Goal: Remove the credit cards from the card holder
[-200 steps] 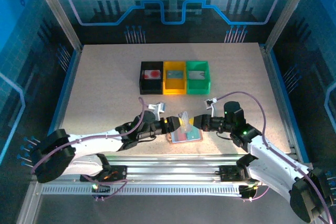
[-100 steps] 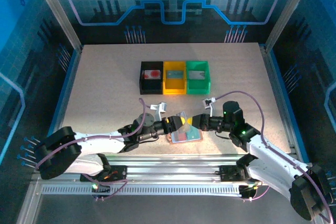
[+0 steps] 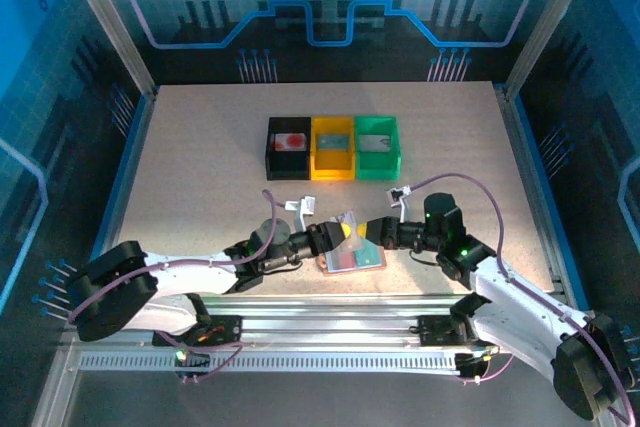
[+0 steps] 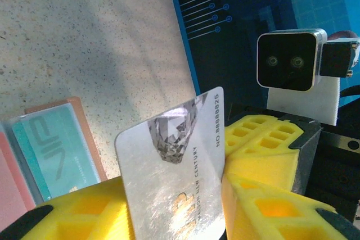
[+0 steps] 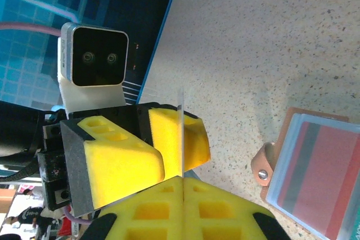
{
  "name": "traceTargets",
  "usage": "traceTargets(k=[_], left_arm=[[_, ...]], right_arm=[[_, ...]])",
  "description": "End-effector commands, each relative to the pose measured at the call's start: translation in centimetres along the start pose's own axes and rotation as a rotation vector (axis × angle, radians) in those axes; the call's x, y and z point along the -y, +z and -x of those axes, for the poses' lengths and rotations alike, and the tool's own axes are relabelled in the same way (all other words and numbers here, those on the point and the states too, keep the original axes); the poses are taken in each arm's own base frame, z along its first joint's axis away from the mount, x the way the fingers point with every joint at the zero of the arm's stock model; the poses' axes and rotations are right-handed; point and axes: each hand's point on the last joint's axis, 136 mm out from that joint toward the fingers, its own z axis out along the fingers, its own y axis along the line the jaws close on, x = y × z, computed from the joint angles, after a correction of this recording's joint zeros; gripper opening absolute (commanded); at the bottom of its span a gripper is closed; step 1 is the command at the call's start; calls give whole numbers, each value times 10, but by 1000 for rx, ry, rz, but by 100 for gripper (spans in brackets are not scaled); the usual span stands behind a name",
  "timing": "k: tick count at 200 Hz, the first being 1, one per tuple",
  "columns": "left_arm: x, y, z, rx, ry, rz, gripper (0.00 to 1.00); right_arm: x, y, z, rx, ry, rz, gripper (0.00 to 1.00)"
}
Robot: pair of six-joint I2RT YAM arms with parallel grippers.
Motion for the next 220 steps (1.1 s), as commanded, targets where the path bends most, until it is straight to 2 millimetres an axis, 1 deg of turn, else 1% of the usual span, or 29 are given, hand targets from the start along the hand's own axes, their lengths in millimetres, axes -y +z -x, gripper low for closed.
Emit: traceTargets(k=[1,34,45,50,79,94,101,122,139,161,182,193,220], left_arm=[[3,0,-4,-8,-2,-29,37],[5,0,-3,-6,2,-35,28],[5,-1,-2,0,4,-32,20],[5,-1,-1,1,5,-31,19],[7,-1,-1,-4,10,-29,16],[6,-1,-2,-8,10,-25,7],[5,-1,-2,-10,7,-22,0],[0,0,-6,-32,3,4,0],[-6,0,-14,-93,10,48,0],[-12,-5,-27,-220,39,122,0],[-20,-18,-41,-378,73,216,0],[-20,-27,-47,-445,96,248,0],[-13,-48,-56,-591,140,291,0]], right_arm=[[6,0,-7,-10,-19,-27,0],[8,-1,-8,-13,-25,-39,0],[8,-1,-9,-14,-26,-42,0],[8,-1,-9,-14,-28,-41,0],[7,-1,-9,-18,-36,-45,0],[8,-1,-9,-17,-40,-53,0],[8,-1,-9,-16,-44,-57,0],[7,-3,-8,-22,-63,-70,0],[7,-6,-6,-26,-93,-90,17],[5,-11,-3,-22,-140,-111,31],[3,-14,-3,-29,-180,-103,37],[1,-14,-5,-41,-200,-87,39],[-4,-10,-13,-83,-220,-24,43]])
